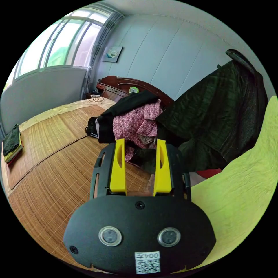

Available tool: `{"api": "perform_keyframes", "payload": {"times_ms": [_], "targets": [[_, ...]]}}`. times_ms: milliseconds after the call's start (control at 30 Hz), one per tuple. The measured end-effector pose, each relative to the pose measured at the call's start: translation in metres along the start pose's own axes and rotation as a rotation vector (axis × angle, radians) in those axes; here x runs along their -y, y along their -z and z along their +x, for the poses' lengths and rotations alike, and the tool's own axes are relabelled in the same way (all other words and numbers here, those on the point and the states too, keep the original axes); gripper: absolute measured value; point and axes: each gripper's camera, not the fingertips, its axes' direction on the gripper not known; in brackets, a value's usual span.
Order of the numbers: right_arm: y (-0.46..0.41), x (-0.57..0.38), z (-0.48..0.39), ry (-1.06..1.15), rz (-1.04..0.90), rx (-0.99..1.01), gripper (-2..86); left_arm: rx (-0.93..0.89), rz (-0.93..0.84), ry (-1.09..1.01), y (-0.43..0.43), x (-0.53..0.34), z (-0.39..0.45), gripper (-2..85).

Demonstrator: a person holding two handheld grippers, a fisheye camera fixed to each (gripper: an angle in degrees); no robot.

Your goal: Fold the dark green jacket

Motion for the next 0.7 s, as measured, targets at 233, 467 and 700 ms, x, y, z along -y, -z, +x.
{"api": "perform_keyframes", "payload": {"times_ms": [233,467,700], "targets": [[-0.044,-0.061,0.065,-0.178,0.044,-0.106,4.8,-0.039,0.026,0.046,0.055,-0.058,-0.02,16.1],[-0.077,-0.144,0.12,-0.408,0.092,-0.098,4.8,0.002,0.022,0.049,0.102,-0.099,-0.037,17.2],[-0.13,-0.211,0.145,-0.578,-0.026,-0.024,4.7,0.21,0.036,0.134,0.13,-0.126,-0.066,17.1]]}}
